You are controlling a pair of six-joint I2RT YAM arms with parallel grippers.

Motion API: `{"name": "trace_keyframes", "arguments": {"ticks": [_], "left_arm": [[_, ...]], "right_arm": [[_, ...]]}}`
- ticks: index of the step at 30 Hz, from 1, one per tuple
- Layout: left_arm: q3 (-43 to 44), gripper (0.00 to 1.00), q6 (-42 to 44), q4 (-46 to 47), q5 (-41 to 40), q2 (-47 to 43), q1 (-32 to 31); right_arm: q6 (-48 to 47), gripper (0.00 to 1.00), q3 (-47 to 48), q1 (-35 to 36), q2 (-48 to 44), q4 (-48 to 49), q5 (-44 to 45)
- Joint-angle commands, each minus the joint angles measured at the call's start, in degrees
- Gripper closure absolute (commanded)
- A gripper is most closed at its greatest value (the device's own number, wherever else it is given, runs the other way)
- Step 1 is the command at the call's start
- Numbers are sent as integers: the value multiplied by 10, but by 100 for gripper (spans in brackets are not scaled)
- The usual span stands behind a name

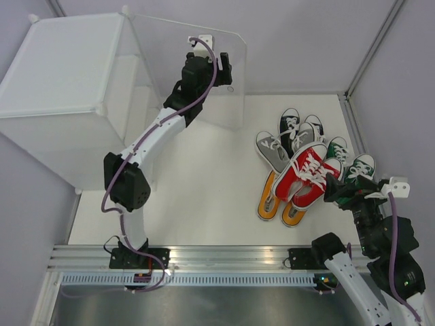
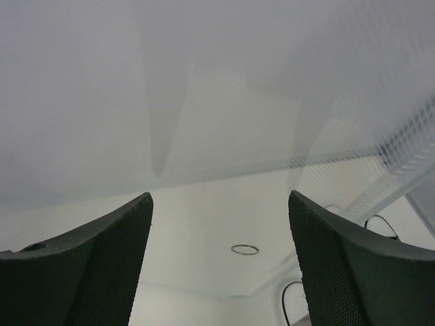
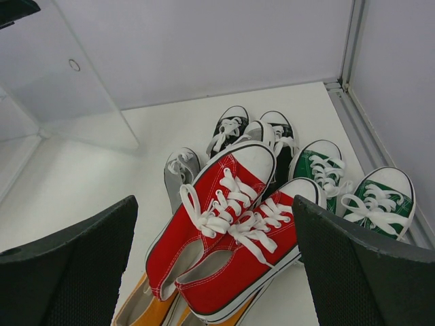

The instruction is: Place and organize the shoes in the shoe cabinet

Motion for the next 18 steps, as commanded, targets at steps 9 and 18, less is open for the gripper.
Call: {"name": "trace_keyframes", "arguments": {"ticks": [9,18], "left_arm": [[212,10,35,189,-103,182,28],[247,0,67,331,-60,262,66]], "right_arm": [[-7,2,1,5,43,16,-12],[-14,2,0,4,73,18,-27]]}}
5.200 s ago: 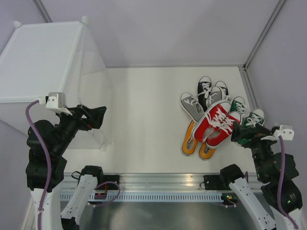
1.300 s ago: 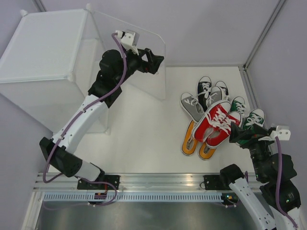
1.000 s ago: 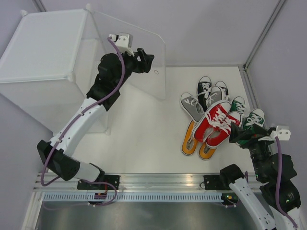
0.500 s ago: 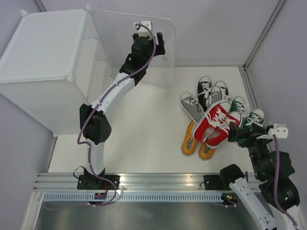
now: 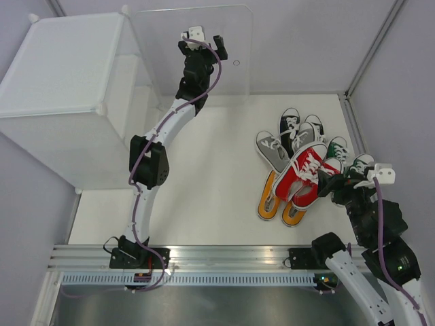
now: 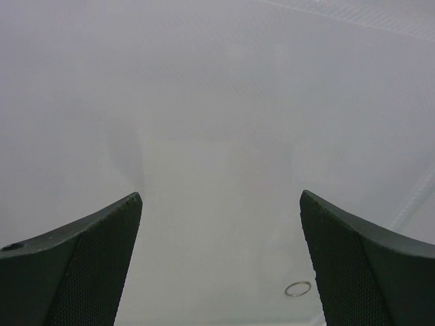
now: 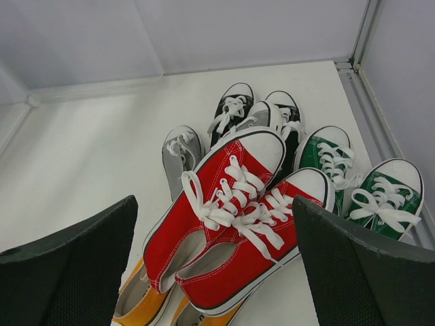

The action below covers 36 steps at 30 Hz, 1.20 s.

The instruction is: Place and organize the shoes in the shoe cabinet

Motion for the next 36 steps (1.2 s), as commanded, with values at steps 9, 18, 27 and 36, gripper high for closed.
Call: {"name": "trace_keyframes", "arguments": {"ticks": [9,18,27,36], "left_arm": [[-228,0,65,31,8,-216,-9],[-408,0,43,-283,-163,-461,-93],[-498,0,-66,-487,-214,-616,-148],[-559,0,-113,-587,-19,-686,-148]], "right_arm": [[-23,2,4,3,22,16,-43],[-20,2,9,3,0,22,-53],[2,2,41,3,35,2,-27],[121,2,96,3,233,-71,10]]}}
